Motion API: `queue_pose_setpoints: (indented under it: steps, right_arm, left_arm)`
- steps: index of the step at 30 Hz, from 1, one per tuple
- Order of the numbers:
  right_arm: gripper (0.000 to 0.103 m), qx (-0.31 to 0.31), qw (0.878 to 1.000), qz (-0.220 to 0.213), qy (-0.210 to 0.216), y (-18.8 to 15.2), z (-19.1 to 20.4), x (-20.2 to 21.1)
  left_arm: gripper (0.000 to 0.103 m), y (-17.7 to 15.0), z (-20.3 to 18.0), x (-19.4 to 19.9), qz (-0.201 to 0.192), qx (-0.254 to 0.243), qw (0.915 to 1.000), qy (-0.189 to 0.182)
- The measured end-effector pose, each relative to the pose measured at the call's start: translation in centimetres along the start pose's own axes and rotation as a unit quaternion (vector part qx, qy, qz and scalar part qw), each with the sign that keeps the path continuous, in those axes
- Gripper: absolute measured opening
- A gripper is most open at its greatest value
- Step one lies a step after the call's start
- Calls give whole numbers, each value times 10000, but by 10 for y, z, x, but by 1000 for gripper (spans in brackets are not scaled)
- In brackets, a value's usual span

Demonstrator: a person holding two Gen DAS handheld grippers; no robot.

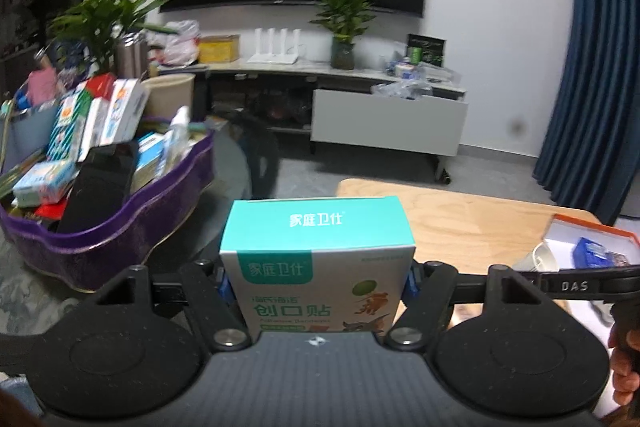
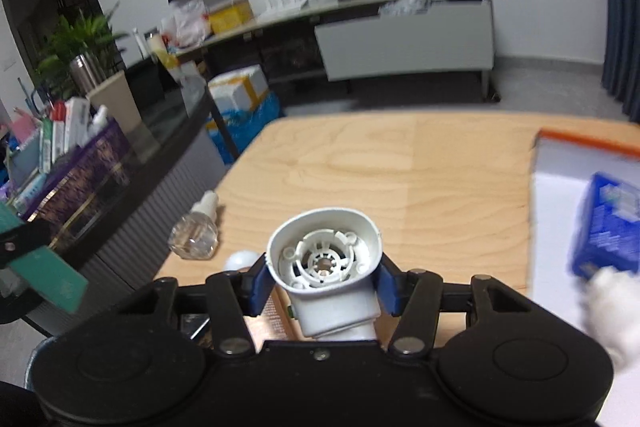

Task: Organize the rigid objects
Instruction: 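Carry the teal box and white diffuser with both tools over the white box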

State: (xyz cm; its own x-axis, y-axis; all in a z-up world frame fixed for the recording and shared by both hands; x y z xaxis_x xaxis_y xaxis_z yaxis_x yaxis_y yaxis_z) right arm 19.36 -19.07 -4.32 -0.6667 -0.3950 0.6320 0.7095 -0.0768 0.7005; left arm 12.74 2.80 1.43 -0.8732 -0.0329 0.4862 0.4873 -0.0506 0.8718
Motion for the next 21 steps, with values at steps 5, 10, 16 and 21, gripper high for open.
queue_pose_setpoints:
  steps: [5,10,16,21]
  right_arm:
    - [63,-60,9991,-410,-80,9,-11,62]
    - [63,-236,9961,-749,-409,10,-43,123]
    - [63,-554,9881,-1045,-984,-4,-94,188]
    - [63,-837,9774,-1266,-1473,-21,-137,235]
  left_arm:
    - [72,9,-40,13,-122,-175,9991,-378]
    - [72,9,-90,21,-182,-437,9956,-803]
    - [72,12,-160,36,-301,-798,9860,-1434]
    - [72,12,-210,38,-296,-1102,9749,-1911]
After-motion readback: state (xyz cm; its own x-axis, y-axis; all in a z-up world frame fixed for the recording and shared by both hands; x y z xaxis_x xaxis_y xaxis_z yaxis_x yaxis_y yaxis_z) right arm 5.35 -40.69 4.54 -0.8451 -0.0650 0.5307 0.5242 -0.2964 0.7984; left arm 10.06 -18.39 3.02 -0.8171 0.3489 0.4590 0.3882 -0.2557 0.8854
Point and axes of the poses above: each gripper's, at about its wrist camera, not at the fingertips, and x roughly against the way its jaws point, z to its left, y to its top, the point moved 9 cm from there along -x, roughly the way its jaws point, and after that the axes turned 7 degrees about -x, right-handed, at the moved point
